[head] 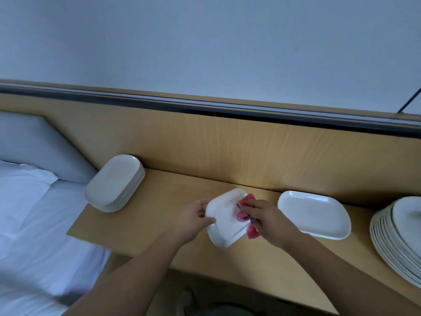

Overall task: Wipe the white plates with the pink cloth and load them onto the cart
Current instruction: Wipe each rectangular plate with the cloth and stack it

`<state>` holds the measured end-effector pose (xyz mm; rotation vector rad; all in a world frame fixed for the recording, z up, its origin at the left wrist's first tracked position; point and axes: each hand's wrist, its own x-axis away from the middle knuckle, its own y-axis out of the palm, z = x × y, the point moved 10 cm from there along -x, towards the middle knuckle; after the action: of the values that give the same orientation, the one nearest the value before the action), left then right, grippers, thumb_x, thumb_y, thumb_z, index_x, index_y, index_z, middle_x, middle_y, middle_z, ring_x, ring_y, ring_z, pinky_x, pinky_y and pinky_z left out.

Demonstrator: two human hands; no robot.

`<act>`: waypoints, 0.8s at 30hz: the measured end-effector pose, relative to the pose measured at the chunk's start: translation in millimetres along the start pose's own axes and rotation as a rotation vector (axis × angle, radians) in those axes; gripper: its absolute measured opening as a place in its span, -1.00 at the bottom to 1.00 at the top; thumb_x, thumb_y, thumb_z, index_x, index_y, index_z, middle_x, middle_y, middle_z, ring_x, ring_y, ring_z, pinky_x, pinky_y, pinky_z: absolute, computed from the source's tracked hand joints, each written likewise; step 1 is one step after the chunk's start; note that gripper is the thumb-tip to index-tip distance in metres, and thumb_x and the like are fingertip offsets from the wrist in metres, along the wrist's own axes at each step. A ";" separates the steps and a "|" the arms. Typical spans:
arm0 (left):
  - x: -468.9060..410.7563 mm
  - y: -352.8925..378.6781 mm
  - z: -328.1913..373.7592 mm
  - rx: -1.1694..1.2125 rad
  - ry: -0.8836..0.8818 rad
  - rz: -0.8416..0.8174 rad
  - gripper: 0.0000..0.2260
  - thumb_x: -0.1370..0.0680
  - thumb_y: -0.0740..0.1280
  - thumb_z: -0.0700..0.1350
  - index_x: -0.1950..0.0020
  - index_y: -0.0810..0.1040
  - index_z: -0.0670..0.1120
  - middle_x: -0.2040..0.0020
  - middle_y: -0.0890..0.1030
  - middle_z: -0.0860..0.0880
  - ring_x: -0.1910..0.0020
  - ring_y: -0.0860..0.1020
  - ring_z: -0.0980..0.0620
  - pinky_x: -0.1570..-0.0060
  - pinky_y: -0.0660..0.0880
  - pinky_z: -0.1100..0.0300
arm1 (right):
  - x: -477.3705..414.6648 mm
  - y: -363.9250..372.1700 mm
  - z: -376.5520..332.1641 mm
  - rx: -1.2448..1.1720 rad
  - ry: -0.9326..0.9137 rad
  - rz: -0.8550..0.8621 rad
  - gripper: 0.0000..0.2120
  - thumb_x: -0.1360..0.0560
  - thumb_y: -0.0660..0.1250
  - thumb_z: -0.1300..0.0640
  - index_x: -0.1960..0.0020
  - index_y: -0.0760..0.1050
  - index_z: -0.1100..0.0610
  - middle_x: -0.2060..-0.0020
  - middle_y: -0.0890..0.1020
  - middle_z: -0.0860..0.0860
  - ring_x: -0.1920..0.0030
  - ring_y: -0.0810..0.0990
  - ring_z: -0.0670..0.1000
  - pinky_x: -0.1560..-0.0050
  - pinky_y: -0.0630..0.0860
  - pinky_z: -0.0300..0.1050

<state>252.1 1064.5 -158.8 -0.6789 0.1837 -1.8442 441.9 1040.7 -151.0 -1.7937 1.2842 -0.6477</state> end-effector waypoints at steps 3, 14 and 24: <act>11.6 -9.9 9.9 -0.030 0.003 0.119 -0.73 -0.50 0.42 -0.13 -0.19 0.53 -0.01 0.02 0.60 0.12 0.06 0.55 0.24 0.19 0.45 0.43 | 1.4 -14.4 -3.8 -0.078 -0.016 0.005 -0.54 -0.53 0.24 0.37 -0.38 0.47 0.08 -0.29 0.52 -0.04 -0.20 0.50 0.02 -0.19 0.40 -0.28; 59.7 -65.6 38.0 -0.270 0.196 0.436 -0.85 -0.53 0.37 -0.14 -0.08 0.64 0.01 0.16 0.59 0.15 0.17 0.55 0.19 0.24 0.40 0.38 | -18.3 -41.9 -37.8 -0.314 -0.131 0.062 -0.58 -0.55 0.21 0.42 -0.32 0.51 0.10 -0.14 0.56 -0.03 0.05 0.58 -0.30 0.11 0.48 -0.47; 98.4 -146.7 9.1 -0.536 0.350 0.771 -0.85 -0.53 0.34 -0.12 0.01 0.69 -0.10 0.16 0.65 0.05 0.15 0.51 0.18 0.14 0.43 0.32 | -61.2 -23.7 -94.1 -0.156 -0.243 0.022 -0.52 -0.51 0.24 0.43 -0.35 0.49 0.08 -0.20 0.47 -0.13 -0.19 0.36 -0.46 -0.12 0.24 -0.60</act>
<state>115.0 1033.1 -51.4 -0.5240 1.0460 -1.1386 359.2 1071.3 -77.7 -1.9146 1.2138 -0.3121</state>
